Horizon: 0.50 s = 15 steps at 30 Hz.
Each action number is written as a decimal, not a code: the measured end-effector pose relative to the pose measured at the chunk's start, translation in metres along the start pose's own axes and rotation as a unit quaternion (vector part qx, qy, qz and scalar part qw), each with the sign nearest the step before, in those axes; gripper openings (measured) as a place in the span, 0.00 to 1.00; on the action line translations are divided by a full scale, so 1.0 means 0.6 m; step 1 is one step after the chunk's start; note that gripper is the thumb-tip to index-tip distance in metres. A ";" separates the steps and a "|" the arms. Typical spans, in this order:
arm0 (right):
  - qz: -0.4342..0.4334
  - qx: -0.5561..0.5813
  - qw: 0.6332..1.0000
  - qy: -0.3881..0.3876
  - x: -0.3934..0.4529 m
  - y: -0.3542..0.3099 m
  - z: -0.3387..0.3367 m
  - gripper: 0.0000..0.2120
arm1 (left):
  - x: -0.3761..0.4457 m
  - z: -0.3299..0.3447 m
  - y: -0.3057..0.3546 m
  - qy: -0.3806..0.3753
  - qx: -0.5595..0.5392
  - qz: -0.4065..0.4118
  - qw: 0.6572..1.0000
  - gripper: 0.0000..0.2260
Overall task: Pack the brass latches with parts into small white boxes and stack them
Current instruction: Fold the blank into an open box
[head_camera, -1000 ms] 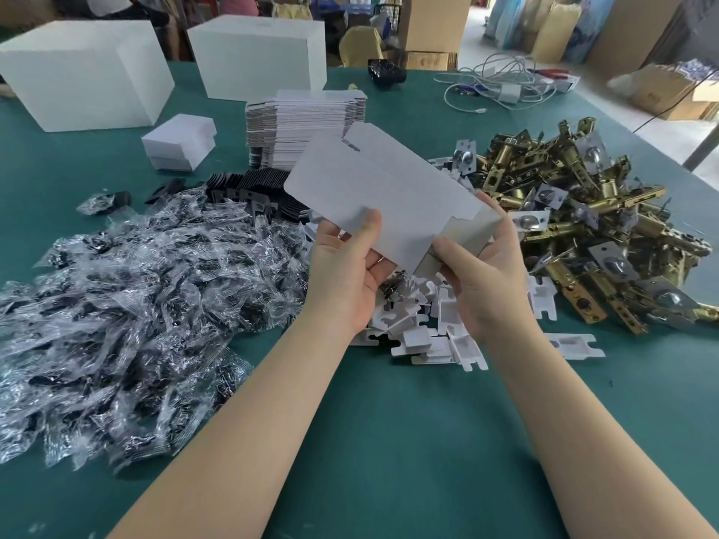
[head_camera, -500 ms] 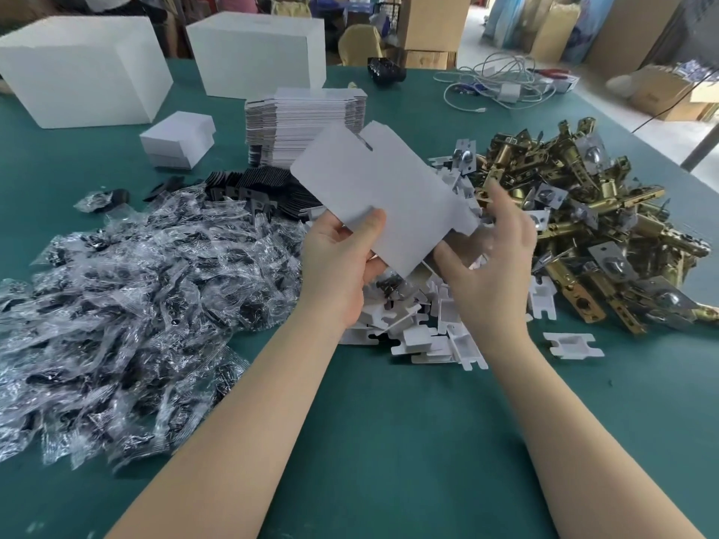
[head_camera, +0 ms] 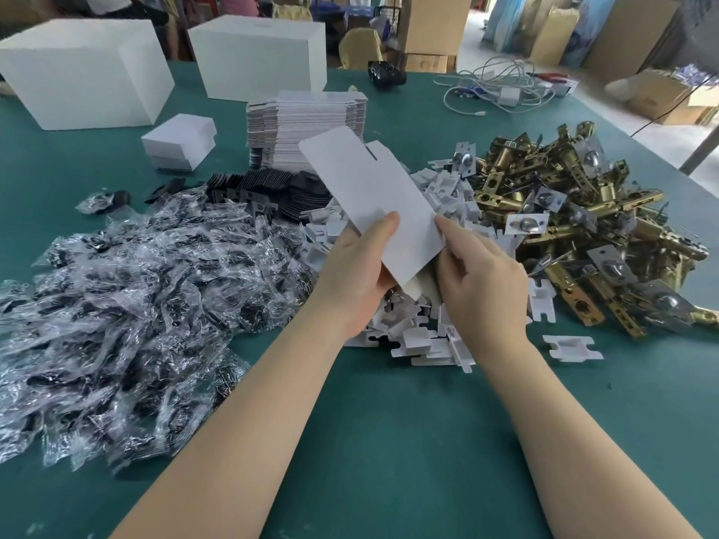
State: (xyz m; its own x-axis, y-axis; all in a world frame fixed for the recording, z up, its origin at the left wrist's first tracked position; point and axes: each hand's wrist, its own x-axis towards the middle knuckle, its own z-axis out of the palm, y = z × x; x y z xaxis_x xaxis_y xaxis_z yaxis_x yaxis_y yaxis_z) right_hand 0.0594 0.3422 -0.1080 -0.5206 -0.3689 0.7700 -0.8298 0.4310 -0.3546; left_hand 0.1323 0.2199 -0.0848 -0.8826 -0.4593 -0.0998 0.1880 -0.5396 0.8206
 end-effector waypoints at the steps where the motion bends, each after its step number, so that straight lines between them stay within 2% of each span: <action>1: -0.008 -0.002 1.000 0.006 0.000 0.000 0.001 0.14 | -0.001 -0.002 0.001 -0.013 -0.023 -0.014 1.000 0.07; 6: 0.028 0.012 1.000 0.000 -0.004 -0.020 0.007 0.13 | -0.009 -0.008 0.011 -0.104 -0.091 -0.019 0.990 0.22; 7: 0.043 0.020 0.999 -0.009 -0.004 -0.024 0.007 0.13 | -0.008 -0.008 0.009 -0.103 -0.083 -0.016 0.991 0.24; 10: 0.084 0.051 0.994 -0.042 -0.003 -0.030 0.004 0.16 | -0.009 -0.004 0.002 -0.085 -0.051 -0.017 0.995 0.16; 13: 0.073 0.057 0.995 -0.026 -0.002 -0.026 -0.002 0.16 | -0.012 0.003 -0.005 -0.066 -0.016 -0.013 0.998 0.26; 15: 0.073 0.054 0.996 -0.017 -0.003 -0.025 -0.003 0.15 | -0.012 0.004 -0.008 -0.060 -0.020 -0.010 0.998 0.28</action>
State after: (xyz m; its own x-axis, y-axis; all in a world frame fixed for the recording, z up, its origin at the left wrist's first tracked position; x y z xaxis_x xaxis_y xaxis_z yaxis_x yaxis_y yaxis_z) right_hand 0.0730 0.3377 -0.1030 -0.6428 -0.3372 0.6878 -0.7601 0.3921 -0.5182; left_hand 0.1368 0.2275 -0.0864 -0.9311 -0.3618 -0.0459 0.1851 -0.5772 0.7954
